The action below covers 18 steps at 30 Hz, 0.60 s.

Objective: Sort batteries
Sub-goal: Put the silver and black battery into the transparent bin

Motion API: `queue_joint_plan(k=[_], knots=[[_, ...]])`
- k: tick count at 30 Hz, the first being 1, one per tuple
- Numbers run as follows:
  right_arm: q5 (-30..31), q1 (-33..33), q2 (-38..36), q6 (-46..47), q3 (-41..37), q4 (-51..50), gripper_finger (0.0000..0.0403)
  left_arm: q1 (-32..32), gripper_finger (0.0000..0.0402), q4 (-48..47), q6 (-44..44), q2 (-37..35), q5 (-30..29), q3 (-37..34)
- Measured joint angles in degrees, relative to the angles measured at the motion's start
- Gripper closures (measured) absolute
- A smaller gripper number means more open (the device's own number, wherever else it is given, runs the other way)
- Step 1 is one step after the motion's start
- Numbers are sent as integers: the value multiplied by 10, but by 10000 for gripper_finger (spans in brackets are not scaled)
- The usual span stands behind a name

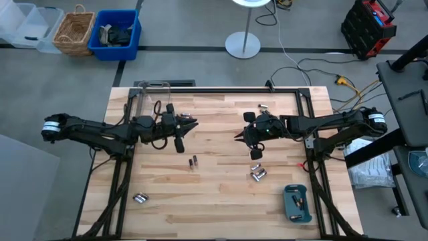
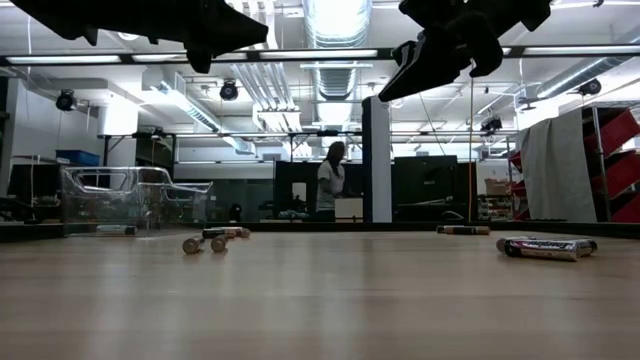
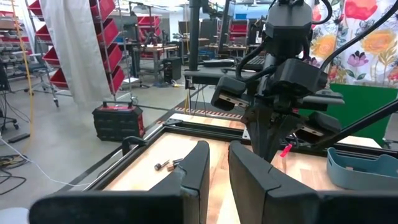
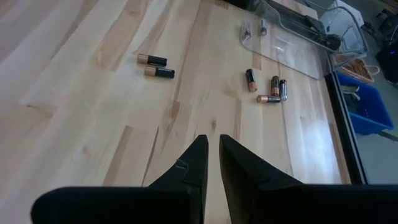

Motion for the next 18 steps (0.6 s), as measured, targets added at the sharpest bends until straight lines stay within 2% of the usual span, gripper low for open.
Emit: queue_joint_plan(k=[18], knots=[[0, 0, 0, 2, -4, -1, 371, 0, 361, -15, -2, 0, 0, 0]])
